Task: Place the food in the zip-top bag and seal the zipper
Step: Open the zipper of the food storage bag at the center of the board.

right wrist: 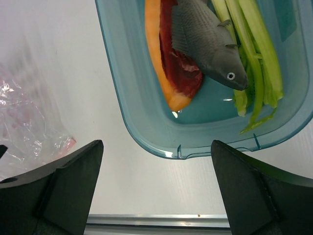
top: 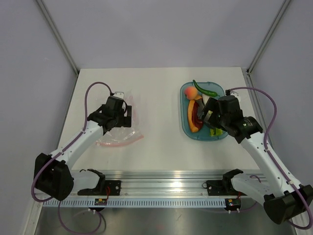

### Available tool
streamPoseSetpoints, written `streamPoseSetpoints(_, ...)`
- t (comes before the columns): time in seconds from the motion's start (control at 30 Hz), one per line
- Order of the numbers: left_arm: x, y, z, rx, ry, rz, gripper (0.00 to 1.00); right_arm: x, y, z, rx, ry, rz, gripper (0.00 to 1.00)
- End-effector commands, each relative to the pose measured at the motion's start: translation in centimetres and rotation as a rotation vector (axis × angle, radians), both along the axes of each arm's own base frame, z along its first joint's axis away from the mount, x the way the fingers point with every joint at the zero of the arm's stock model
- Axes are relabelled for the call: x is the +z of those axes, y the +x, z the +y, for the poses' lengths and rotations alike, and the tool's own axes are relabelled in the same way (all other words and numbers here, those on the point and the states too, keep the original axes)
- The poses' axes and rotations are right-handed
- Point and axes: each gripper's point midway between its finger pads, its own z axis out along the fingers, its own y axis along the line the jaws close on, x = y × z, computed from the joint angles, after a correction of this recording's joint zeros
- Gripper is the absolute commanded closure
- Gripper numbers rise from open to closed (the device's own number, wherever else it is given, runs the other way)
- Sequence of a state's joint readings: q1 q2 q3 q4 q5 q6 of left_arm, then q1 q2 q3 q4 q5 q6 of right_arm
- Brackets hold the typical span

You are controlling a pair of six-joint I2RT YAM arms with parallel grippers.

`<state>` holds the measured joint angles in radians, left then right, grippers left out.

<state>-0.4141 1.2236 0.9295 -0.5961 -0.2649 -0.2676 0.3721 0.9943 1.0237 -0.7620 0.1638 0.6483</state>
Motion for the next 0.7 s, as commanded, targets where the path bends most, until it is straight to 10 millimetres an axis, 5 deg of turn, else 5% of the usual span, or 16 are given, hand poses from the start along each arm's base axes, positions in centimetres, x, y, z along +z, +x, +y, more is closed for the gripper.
streamPoseSetpoints(0.0,0.5,1.8,-2.7,0.017,-0.125,-0.025,0.08,0.1,0.8,1.4,0.028,0.061,-0.012,0.0)
streamPoseSetpoints(0.33,-3.0,2.9,-6.9,0.077,-0.099,0.006,0.08,-0.3,0.5,1.7,0.041,0.069,-0.003,0.01)
streamPoseSetpoints(0.53,-4.5,3.8,-5.5,0.15,0.034,-0.002,0.31,-0.3,0.1,1.7,0.047,0.083,-0.005,0.01)
streamPoseSetpoints(0.67,-4.5,4.5,-5.3,0.128,0.065,-0.028,0.58,-0.3,-0.2,1.6,0.044,0.079,-0.002,0.01)
